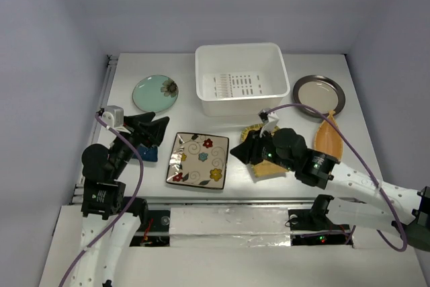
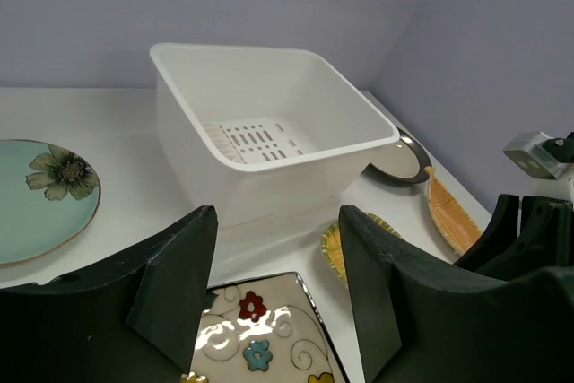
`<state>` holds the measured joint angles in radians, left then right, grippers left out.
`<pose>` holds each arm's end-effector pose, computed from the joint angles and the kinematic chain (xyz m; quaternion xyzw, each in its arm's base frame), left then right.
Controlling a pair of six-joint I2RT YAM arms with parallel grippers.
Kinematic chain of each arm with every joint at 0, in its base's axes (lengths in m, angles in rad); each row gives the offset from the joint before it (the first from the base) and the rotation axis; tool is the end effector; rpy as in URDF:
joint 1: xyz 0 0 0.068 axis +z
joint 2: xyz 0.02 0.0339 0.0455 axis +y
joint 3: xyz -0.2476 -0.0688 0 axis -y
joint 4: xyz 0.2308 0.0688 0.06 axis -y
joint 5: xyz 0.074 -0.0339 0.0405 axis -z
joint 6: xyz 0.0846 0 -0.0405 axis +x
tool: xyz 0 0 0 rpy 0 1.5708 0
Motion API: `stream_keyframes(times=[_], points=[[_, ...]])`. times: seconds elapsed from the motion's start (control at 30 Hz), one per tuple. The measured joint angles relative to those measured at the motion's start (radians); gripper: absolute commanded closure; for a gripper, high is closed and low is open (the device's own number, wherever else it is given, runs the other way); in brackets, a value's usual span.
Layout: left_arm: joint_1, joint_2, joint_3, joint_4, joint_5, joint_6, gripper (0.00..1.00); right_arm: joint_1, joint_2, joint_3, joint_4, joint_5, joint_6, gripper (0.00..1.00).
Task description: Place the plates into the plastic bin on the countertop
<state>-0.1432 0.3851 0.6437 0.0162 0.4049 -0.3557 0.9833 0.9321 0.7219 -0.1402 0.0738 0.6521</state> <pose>0.1381 -0.0536 0.3647 0.0967 0.6049 -0.3104 0.7269 0.1490 0.2124 0.2684 -0.1142 0.8113 0.3971 0.4137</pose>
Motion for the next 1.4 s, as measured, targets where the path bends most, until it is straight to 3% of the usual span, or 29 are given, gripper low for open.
stream_keyframes(times=[0.07, 0.13, 0.17, 0.2, 0.23, 0.33, 0.4, 0.47, 0.57, 0.6, 0.7, 0.83, 0.9, 1.07, 1.4], points=[[0.000, 0.000, 0.000, 0.000, -0.001, 0.002, 0.46, 0.008, -0.010, -0.030, 0.053, 0.019, 0.031, 0.49], [-0.001, 0.000, 0.000, -0.002, -0.002, 0.004, 0.46, 0.020, -0.026, -0.083, 0.108, 0.029, 0.072, 0.50], [-0.002, 0.000, 0.000, -0.002, -0.002, 0.005, 0.49, 0.025, -0.034, -0.113, 0.121, 0.032, 0.093, 0.58], [-0.005, 0.000, 0.000, -0.003, -0.002, 0.007, 0.52, 0.033, -0.039, -0.141, 0.139, 0.041, 0.115, 0.88], [-0.006, 0.000, 0.000, -0.005, -0.001, 0.008, 0.54, 0.043, -0.042, -0.171, 0.154, 0.052, 0.135, 0.99], [-0.006, 0.000, 0.000, -0.006, -0.001, 0.012, 0.70, 0.079, -0.030, -0.222, 0.165, 0.080, 0.199, 1.00], [-0.006, 0.000, 0.000, -0.006, -0.003, 0.010, 0.94, 0.101, -0.008, -0.227, 0.176, 0.109, 0.232, 1.00], [-0.006, 0.000, 0.000, -0.007, -0.012, 0.016, 1.00, 0.115, 0.008, -0.229, 0.193, 0.139, 0.267, 1.00], [-0.010, -0.001, 0.000, -0.011, -0.033, 0.020, 1.00, 0.123, 0.026, -0.251, 0.239, 0.190, 0.335, 0.91], [-0.013, -0.001, 0.000, -0.014, -0.041, 0.021, 1.00, 0.124, 0.030, -0.266, 0.253, 0.205, 0.357, 0.82], [-0.014, -0.001, 0.000, -0.022, -0.061, 0.020, 1.00, 0.124, 0.055, -0.306, 0.271, 0.249, 0.420, 0.65], [-0.022, -0.001, 0.000, -0.025, -0.078, 0.020, 0.96, 0.124, 0.148, -0.314, 0.317, 0.264, 0.475, 0.63], [-0.025, -0.002, 0.000, -0.026, -0.081, 0.021, 0.89, 0.124, 0.215, -0.314, 0.369, 0.261, 0.504, 0.54], [-0.029, -0.004, 0.000, -0.030, -0.090, 0.020, 0.77, 0.124, 0.388, -0.315, 0.470, 0.255, 0.555, 0.53], [-0.034, -0.010, 0.000, -0.036, -0.092, 0.020, 0.74, 0.124, 0.624, -0.312, 0.715, 0.240, 0.635, 0.53]])
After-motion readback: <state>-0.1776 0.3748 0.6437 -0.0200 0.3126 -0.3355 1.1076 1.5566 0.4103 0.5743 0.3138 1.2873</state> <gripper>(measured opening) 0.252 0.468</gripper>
